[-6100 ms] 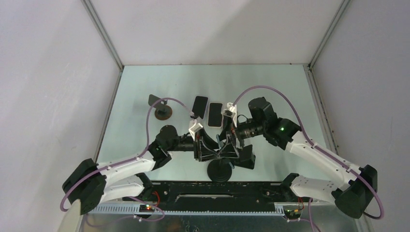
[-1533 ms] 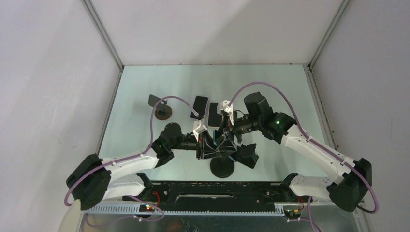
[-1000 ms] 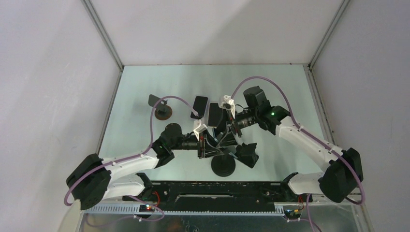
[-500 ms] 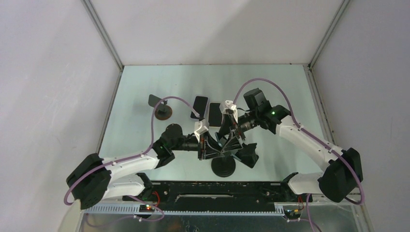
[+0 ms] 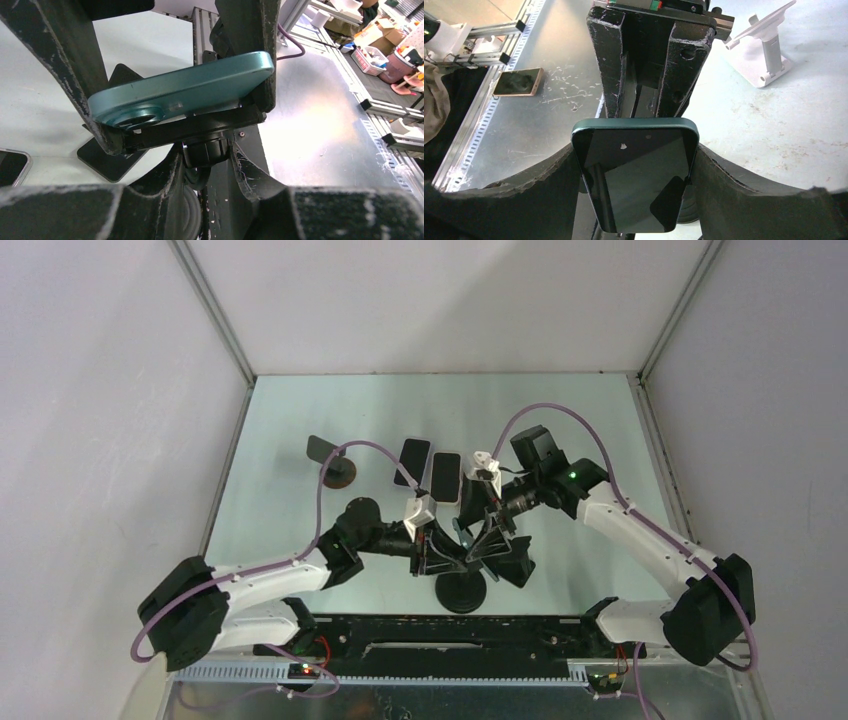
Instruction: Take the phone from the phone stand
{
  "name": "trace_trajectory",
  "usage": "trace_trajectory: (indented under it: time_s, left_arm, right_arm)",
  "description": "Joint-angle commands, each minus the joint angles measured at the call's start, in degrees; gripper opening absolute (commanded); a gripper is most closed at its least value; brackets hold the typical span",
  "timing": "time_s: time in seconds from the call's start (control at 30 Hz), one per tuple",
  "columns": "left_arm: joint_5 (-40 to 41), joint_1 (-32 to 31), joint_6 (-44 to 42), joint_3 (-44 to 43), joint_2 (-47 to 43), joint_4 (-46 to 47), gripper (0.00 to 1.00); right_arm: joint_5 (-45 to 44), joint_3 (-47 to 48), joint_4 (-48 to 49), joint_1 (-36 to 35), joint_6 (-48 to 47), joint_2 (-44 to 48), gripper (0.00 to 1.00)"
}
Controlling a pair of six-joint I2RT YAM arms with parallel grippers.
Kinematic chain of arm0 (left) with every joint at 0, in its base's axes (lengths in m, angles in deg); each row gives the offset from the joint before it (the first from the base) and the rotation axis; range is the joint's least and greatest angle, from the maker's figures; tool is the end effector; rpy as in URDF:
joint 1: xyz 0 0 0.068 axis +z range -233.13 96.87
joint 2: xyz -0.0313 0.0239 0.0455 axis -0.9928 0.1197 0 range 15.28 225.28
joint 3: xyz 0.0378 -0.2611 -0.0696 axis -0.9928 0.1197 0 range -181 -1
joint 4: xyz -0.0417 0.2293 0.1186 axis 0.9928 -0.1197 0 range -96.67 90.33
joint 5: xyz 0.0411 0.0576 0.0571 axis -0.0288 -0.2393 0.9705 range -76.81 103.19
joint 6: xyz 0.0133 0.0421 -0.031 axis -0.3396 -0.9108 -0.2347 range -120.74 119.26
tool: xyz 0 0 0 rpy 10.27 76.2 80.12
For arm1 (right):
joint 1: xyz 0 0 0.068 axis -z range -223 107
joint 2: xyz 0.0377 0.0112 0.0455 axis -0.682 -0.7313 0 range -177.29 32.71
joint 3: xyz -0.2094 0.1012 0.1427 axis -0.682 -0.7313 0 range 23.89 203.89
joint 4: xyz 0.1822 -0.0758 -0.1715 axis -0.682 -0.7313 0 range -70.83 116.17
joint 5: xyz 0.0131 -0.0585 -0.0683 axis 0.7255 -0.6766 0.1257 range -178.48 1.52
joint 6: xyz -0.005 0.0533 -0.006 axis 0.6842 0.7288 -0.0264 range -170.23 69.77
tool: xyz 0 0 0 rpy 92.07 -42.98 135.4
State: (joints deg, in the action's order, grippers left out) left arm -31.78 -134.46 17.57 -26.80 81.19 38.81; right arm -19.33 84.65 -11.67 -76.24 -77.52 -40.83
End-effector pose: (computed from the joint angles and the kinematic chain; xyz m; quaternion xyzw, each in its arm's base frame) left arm 0.1287 -0.2010 0.2396 0.4439 0.5595 -0.5929 0.3721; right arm 0.1928 0.1662 0.3041 -0.5559 0.5733 0.5479 0.2493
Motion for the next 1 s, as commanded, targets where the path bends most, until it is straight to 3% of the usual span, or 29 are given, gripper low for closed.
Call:
trace_trajectory:
  time_s: [0.0,0.27,0.6,0.97]
  left_arm:
    - [-15.5,-3.0,-3.2,-3.6,-3.2,4.8,0.0]
    - [-14.8,-2.8,-4.8,-3.6,-4.0,2.3,0.0]
    - [-14.4,-2.5,-6.4,-3.9,-4.3,-0.4,0.0]
    - [-6.3,-1.8,-8.4,-6.1,-2.6,-6.8,0.0]
  right_arm:
    - [-5.8,0.2,0.5,3.1,-4.5,-0.7,0.0]
    - [-9.9,0.1,2.7,0.7,-0.4,2.2,0.0]
    - [-4.8,0.1,0.0,-2.5,-0.9,5.5,0.0]
    - [-3.4,0.1,1.1,-6.7,3.0,8.8,0.0]
